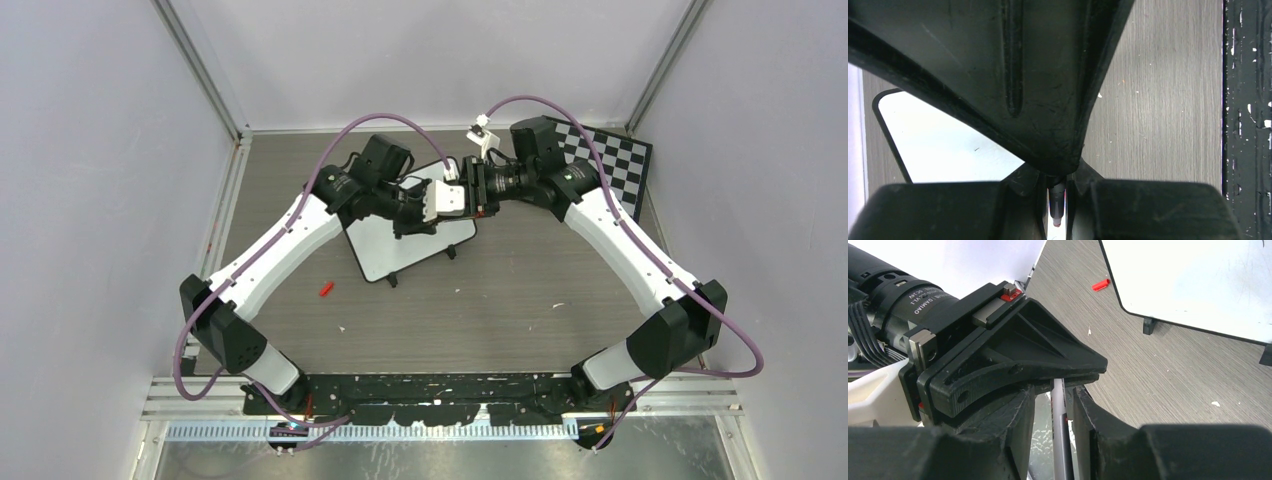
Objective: Write a sentence on the whiteboard
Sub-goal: Adjust the whiteboard marker without the cap.
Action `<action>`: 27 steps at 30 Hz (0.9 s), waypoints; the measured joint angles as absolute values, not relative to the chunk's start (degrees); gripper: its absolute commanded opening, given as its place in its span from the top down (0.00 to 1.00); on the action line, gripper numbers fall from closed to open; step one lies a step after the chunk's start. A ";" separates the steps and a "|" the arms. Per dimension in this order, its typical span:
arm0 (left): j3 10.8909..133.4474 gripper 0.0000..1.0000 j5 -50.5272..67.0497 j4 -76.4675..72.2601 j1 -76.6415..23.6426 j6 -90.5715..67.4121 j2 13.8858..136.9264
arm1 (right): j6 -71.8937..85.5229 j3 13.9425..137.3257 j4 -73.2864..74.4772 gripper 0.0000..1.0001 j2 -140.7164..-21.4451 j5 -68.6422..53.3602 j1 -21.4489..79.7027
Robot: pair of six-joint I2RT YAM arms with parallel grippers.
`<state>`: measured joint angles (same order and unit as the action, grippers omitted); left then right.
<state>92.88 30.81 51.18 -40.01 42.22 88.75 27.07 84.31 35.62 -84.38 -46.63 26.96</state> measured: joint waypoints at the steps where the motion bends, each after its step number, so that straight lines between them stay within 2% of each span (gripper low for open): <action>1: 92.88 1.00 30.46 51.11 -40.01 42.22 88.75 | 27.03 84.31 35.62 0.62 -84.36 -46.63 26.96; 15: 92.88 1.00 29.85 50.41 -39.64 40.51 88.75 | 25.65 84.31 36.51 0.76 -84.36 -46.15 27.42; 17: 92.88 1.00 30.13 50.41 -39.66 40.07 88.79 | 25.61 84.31 36.51 0.83 -84.36 -46.00 27.42; 19: 92.88 1.00 30.22 50.43 -39.77 39.48 88.82 | 25.65 84.31 36.56 0.96 -84.36 -45.87 27.42; 20: 92.88 0.93 30.20 50.48 -39.83 39.38 88.82 | 25.67 84.31 36.60 0.99 -84.36 -45.80 27.42; 21: 92.88 0.81 30.17 50.50 -39.90 39.27 88.82 | 25.74 84.33 36.82 1.00 -84.36 -45.78 27.42; 23: 92.88 0.42 30.02 50.59 -40.03 38.94 88.84 | 25.61 84.36 37.04 1.00 -84.36 -45.78 27.42; 24: 92.88 0.28 29.93 50.52 -40.14 38.54 88.86 | 25.58 84.40 37.10 1.00 -84.38 -45.71 27.42; 26: 93.08 0.07 29.36 50.74 -40.38 37.30 88.86 | 25.41 84.62 37.41 1.00 -84.38 -45.58 27.24; 27: 93.19 0.01 29.45 50.94 -40.05 36.18 88.84 | 25.32 84.71 37.52 1.00 -84.38 -45.56 26.98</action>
